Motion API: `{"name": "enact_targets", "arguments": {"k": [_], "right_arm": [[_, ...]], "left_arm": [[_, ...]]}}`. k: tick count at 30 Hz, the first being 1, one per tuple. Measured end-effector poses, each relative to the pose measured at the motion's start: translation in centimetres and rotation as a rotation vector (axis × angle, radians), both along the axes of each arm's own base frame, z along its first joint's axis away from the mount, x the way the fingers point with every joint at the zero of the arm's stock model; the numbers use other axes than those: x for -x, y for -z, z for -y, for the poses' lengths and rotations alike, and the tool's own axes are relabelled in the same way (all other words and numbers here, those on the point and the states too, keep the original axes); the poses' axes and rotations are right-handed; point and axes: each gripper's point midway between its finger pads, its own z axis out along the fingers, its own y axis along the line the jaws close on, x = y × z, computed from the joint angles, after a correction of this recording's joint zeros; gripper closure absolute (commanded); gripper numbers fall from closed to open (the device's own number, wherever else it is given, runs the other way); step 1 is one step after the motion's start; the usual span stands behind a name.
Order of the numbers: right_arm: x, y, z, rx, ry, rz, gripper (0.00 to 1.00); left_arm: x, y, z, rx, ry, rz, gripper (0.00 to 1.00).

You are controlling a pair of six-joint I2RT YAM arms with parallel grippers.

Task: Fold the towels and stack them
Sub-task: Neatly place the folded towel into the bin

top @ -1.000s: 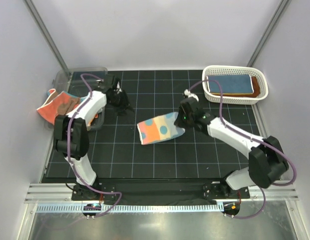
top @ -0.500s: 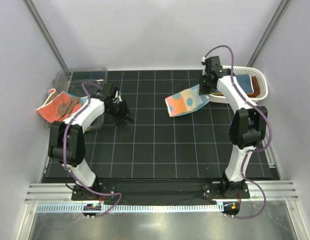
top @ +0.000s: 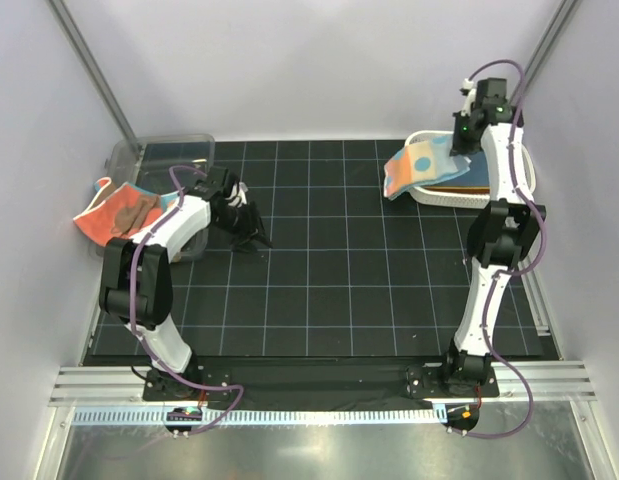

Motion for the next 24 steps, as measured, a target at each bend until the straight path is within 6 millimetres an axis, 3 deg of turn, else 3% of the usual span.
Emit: {"name": "enact_targets", "arguments": {"k": [8,18,24], "right_arm": [[-0.5,0.4,6.5,-0.007,0.056,0.025,0.99],[-2.8,2.2,8.8,-0.009,0.028,0.075,0.99],[-4.3,5.4,10.3,-0.028,0.032,0.072,0.99]], "left_arm": [[-0.2,-0.4,0.2,0.008,0.013,0.015,0.48],[-0.8,-1.2,0.5,0.024,0.018,0.035,0.49],[-0.9,-1.4,0.6,0.029,0.019,0.037,0.48]]}}
